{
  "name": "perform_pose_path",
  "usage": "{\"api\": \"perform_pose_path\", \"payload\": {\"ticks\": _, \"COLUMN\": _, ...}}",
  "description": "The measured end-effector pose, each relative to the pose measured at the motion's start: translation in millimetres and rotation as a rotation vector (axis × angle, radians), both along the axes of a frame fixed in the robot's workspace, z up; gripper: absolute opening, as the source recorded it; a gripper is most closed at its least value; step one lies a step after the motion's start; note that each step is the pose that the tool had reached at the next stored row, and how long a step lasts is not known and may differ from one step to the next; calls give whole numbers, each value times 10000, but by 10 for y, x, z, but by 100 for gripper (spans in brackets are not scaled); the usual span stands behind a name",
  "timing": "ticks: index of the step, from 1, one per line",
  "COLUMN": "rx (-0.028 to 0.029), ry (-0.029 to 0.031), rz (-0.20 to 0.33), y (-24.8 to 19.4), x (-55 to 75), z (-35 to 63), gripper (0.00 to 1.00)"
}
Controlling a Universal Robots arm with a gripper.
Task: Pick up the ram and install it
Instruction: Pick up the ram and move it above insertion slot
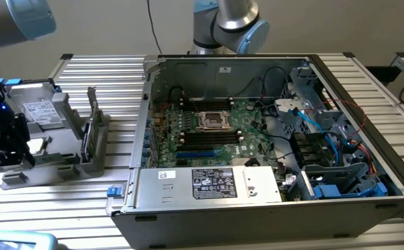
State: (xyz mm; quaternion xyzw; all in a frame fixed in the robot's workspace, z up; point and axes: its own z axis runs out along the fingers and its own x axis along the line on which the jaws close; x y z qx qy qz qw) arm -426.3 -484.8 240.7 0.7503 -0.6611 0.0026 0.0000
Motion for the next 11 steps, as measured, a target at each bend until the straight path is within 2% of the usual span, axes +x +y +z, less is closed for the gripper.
{"api": "perform_pose_path", "payload": {"ticks": 8, "rx": -12, "ry": 0, "rz": -157, "y": -2, "x": 0, "z": 361, "gripper": 15}}
{"api": "perform_pose_path", "payload": {"ticks": 11, "rx": -26, "ry": 8, "rz": -396, "y": -2, "x": 1, "z": 450, "gripper": 15}}
